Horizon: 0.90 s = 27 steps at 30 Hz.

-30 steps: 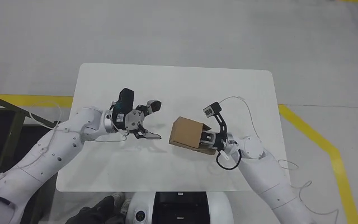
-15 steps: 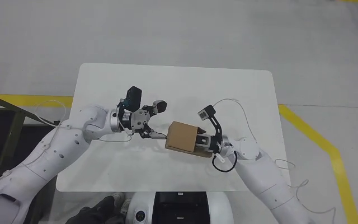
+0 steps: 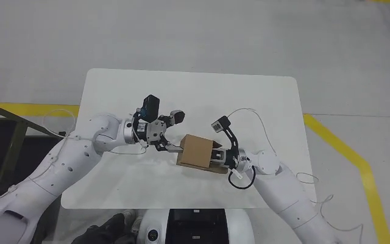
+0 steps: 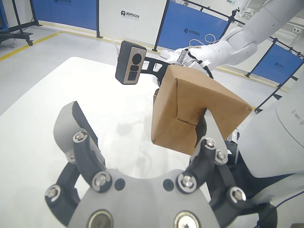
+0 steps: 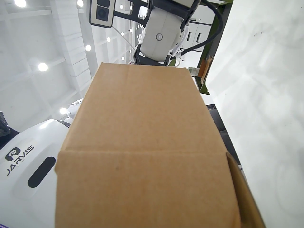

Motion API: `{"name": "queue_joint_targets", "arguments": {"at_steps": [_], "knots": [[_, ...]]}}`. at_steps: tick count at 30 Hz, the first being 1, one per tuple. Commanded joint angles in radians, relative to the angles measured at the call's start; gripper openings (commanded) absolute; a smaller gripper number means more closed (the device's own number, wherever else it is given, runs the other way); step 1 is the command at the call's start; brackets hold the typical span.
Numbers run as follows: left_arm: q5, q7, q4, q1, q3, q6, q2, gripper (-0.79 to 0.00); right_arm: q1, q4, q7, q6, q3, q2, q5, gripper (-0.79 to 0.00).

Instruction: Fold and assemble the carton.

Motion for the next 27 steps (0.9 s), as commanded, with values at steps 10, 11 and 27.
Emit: {"name": "queue_joint_targets", "arguments": {"at_steps": [10, 11, 27], "knots": [[0.001, 0.036, -0.001, 0.042, -0.065, 0.000, 0.018, 0.000, -0.011, -0.001, -0.003, -0.003, 0.041, 0.010, 0.013, -0.785], [0.009, 0.041, -0.006, 0.046, -0.070, 0.000, 0.021, 0.000, -0.011, -0.001, -0.004, 0.002, 0.045, 0.011, 0.011, -0.785], [0.345, 0.218, -0.085, 0.041, -0.011, 0.000, 0.053, 0.000, 0.046, 0.032, 0.020, 0.123, 0.037, 0.012, -0.014, -0.785]]}}
